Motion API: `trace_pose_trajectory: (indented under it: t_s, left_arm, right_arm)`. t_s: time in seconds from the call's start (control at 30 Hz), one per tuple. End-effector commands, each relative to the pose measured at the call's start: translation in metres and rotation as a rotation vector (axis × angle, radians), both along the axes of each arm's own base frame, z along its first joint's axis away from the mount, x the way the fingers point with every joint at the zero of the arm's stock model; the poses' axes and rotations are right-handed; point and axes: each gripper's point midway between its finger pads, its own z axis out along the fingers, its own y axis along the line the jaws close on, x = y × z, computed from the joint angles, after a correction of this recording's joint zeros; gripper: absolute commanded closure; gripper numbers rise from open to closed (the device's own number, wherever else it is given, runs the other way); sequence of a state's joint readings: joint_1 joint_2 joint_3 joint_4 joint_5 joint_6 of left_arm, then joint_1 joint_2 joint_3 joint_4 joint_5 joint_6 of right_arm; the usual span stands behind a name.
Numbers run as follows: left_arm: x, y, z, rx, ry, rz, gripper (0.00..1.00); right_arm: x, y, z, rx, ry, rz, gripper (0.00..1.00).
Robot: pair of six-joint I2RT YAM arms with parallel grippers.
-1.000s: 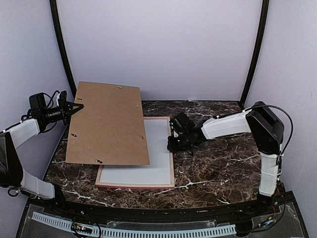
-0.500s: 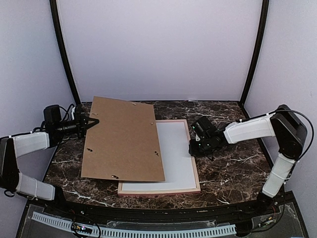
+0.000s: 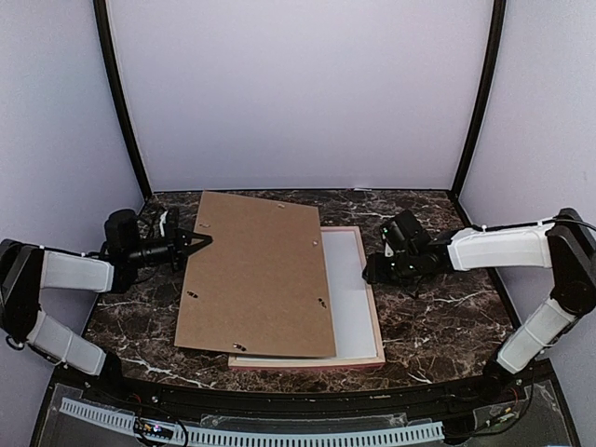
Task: Put the photo into the frame
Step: Move the frame body to the center of the board, then place the backboard on the frame body.
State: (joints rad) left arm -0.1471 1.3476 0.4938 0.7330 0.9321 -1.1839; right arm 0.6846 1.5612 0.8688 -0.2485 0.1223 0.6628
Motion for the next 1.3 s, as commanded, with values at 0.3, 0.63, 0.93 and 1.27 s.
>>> trace_pose_trajectory:
  t_s: [0.3,0.63,0.93,1.27]
  left_arm:
    - [0.012,-0.055,-0.018,-0.103,-0.003,-0.043,1.0]
    - [0.024,-0.083,-0.044,-0.092,0.042,-0.047,1.0]
    - [0.035,-0.092,-0.048,-0.056,0.035,-0.051,1.0]
    - [0.045,-0.099,-0.053,-0.033,0.038,-0.067,1.0]
  right_arm:
    - [0.01,-0.038,0.034,0.021,-0.062,-0.057,0.38]
    - [0.008,-0.051,0.027,0.004,-0.054,-0.071,0.37]
    - [0.007,-0.05,0.021,0.007,-0.047,-0.064,0.37]
    - [0.006,-0.051,0.019,0.001,-0.045,-0.063,0.38]
